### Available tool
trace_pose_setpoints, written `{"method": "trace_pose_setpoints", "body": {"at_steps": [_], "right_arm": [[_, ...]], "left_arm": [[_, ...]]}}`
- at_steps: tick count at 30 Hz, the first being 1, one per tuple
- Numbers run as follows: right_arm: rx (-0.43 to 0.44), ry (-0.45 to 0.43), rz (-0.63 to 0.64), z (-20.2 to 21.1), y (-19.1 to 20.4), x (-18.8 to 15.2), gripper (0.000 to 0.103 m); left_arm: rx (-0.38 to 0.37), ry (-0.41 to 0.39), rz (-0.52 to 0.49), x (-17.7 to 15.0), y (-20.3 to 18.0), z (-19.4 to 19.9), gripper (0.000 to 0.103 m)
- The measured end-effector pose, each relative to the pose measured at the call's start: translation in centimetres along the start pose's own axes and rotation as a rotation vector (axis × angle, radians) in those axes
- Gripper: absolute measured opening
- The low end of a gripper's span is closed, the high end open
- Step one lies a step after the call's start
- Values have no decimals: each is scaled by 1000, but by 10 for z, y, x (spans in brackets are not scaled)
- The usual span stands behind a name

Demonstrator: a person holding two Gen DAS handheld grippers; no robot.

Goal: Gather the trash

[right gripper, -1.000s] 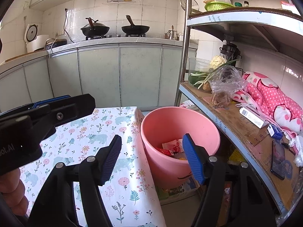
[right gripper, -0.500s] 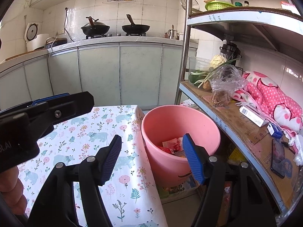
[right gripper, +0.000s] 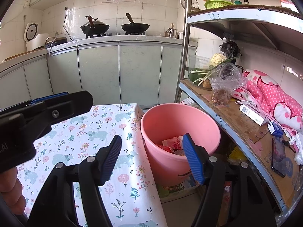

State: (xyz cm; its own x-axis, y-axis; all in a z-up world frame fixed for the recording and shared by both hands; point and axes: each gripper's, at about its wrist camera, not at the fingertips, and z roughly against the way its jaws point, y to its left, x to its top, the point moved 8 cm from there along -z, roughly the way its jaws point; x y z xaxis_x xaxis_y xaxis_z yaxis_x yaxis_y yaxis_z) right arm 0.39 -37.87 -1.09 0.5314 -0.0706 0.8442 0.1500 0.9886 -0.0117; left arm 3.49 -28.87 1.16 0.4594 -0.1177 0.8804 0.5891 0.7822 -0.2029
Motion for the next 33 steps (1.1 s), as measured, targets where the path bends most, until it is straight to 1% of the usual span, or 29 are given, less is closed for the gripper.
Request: {"method": "trace_pose_setpoints", "body": {"at_steps": [33], "right_arm": [[12,15,7,-6,2,-2,68]], "left_arm": [[-1,3,-5,-1,-1,-3,49]]}}
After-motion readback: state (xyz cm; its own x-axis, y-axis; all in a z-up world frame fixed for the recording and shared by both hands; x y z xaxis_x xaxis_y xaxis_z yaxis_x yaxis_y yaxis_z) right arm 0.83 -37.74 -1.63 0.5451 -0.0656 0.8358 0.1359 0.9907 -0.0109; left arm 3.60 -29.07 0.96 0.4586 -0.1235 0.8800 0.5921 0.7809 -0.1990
